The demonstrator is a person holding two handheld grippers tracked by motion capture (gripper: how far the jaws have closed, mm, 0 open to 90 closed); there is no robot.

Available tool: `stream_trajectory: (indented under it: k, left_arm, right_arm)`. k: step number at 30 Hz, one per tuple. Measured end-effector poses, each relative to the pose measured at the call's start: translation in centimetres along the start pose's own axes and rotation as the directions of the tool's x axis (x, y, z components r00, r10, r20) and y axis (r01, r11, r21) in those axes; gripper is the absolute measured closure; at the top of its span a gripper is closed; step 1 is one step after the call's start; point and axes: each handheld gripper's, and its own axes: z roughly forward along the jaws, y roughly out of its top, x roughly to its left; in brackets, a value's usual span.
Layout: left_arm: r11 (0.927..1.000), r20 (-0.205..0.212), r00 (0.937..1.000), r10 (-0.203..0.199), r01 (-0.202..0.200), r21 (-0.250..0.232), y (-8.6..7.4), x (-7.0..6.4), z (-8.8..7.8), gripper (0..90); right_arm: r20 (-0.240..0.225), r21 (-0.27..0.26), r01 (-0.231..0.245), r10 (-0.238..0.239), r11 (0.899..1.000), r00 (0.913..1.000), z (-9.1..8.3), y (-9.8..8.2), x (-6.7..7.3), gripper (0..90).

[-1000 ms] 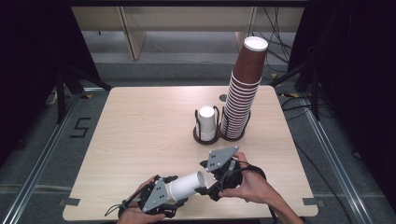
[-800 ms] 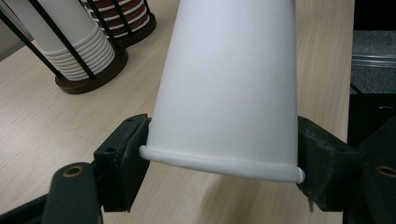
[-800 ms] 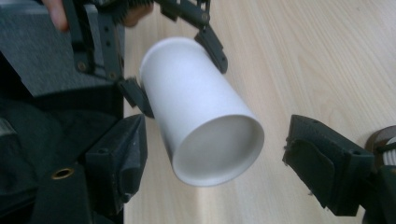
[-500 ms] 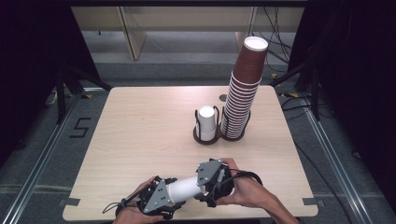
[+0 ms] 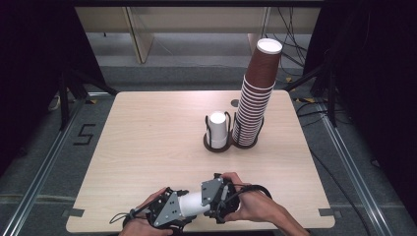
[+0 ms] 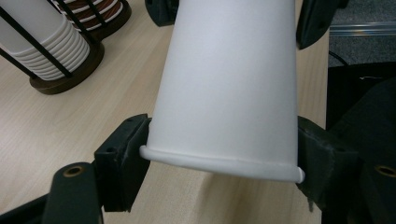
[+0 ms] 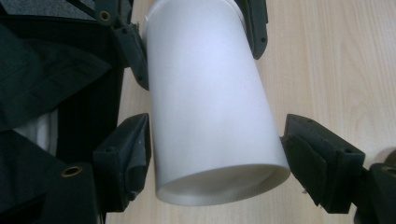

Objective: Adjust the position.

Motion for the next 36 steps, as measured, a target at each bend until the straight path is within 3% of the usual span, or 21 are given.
stream_trajectory:
  k: [5,6,9,12,13,16,17,18,19,20,21,22,23,24,25,26,27,29,32,36]
  left_arm:
    - [1.0000,0.015,0.9999,-0.005,0.005,-0.006,0.0,-0.1,0.0,26.0]
    - [1.0000,0.016,0.9998,0.008,-0.008,0.005,0.0,0.0,0.0,26.0]
    - [0.9999,0.027,0.9996,-0.005,0.005,-0.016,0.0,-0.1,0.0,25.9]
    - [0.9997,0.028,0.9996,0.000,0.001,-0.024,0.0,-0.1,-0.1,25.9]
    - [0.9997,0.030,0.9995,0.005,-0.004,-0.025,0.0,0.0,-0.1,25.8]
    - [0.9984,0.038,0.9991,-0.017,0.019,-0.054,-0.1,0.0,-0.1,24.0]
    - [0.9957,0.034,0.9987,-0.037,0.040,-0.084,-0.2,0.1,-0.1,21.9]
    - [0.9957,0.034,0.9987,-0.037,0.040,-0.084,-0.2,0.1,-0.1,19.3]
    - [0.9906,0.020,0.9978,-0.063,0.065,-0.120,-0.3,0.3,-0.2,13.9]
    - [0.9906,0.020,0.9978,-0.063,0.065,-0.120,-0.3,0.3,-0.2,12.2]
    - [0.9754,0.034,0.9939,-0.105,0.109,-0.192,-0.5,0.5,-0.4,15.7]
    - [0.9754,0.034,0.9939,-0.105,0.109,-0.192,-0.5,0.5,-0.4,13.8]
    - [0.9549,0.037,0.9892,-0.142,0.147,-0.258,-0.7,0.8,-0.6,14.2]
    - [0.9549,0.037,0.9892,-0.142,0.147,-0.258,-0.7,0.8,-0.6,14.3]
    - [0.9412,0.058,0.9853,-0.161,0.171,-0.292,-0.8,1.0,-0.9,14.6]
    - [0.9342,0.053,0.9847,-0.166,0.174,-0.311,-0.8,1.1,-1.0,14.4]
    - [0.9342,0.053,0.9847,-0.166,0.174,-0.311,-0.8,1.1,-1.0,14.5]
    - [0.9157,0.079,0.9809,-0.178,0.194,-0.352,-0.7,1.1,-1.1,14.4]
    - [0.9162,0.080,0.9823,-0.169,0.187,-0.355,-0.6,1.0,-1.2,14.4]
    - [0.9108,0.091,0.9800,-0.177,0.198,-0.362,-0.6,1.0,-1.1,14.4]
  right_arm:
    - [-0.004,0.011,-0.006,0.006,1.000,1.0000,0.4,-0.1,0.2,27.7]
    - [-0.016,0.004,0.005,-0.005,1.000,0.9999,0.5,-0.1,0.1,30.3]
    - [-0.043,-0.021,0.046,-0.047,0.999,0.9980,0.6,-0.2,-0.1,32.8]
    - [-0.049,-0.004,0.035,-0.036,0.999,0.9982,0.5,-0.3,-0.1,33.6]
    - [-0.044,-0.022,0.051,-0.052,0.998,0.9976,0.5,-0.4,-0.1,34.2]
    - [-0.056,-0.031,0.058,-0.059,0.998,0.9967,0.3,-0.5,-0.2,34.2]
    - [-0.071,-0.034,0.024,-0.027,0.999,0.9971,0.1,-0.7,-0.2,34.1]
    - [-0.073,-0.060,0.051,-0.055,0.997,0.9959,0.1,-0.7,-0.5,34.1]
    - [-0.072,-0.074,0.054,-0.059,0.996,0.9956,0.0,-0.8,-0.7,34.1]
    - [-0.072,-0.074,0.054,-0.059,0.996,0.9956,0.0,-0.8,-0.7,34.1]
    - [-0.097,-0.129,0.045,-0.057,0.991,0.9936,-0.3,-1.1,-1.2,34.2]
    - [-0.116,-0.150,0.016,-0.034,0.989,0.9926,-0.5,-1.3,-1.3,34.2]
    - [-0.125,-0.170,0.007,-0.029,0.985,0.9918,-0.7,-1.5,-1.5,34.2]
    - [-0.125,-0.170,0.007,-0.029,0.985,0.9918,-0.7,-1.5,-1.5,34.2]
    - [-0.132,-0.213,-0.014,-0.014,0.977,0.9911,-1.1,-1.9,-2.0,34.2]
    - [-0.131,-0.226,-0.015,-0.015,0.974,0.9913,-1.2,-2.1,-2.2,34.2]
    - [-0.131,-0.226,-0.015,-0.015,0.974,0.9913,-1.2,-2.1,-2.2,34.2]
    - [-0.151,-0.256,-0.050,0.011,0.965,0.9885,-1.5,-2.5,-2.4,34.2]
    - [-0.157,-0.267,-0.047,0.005,0.963,0.9876,-1.5,-2.6,-2.5,34.2]
    - [-0.162,-0.273,-0.050,0.006,0.961,0.9868,-1.3,-2.6,-2.5,34.1]
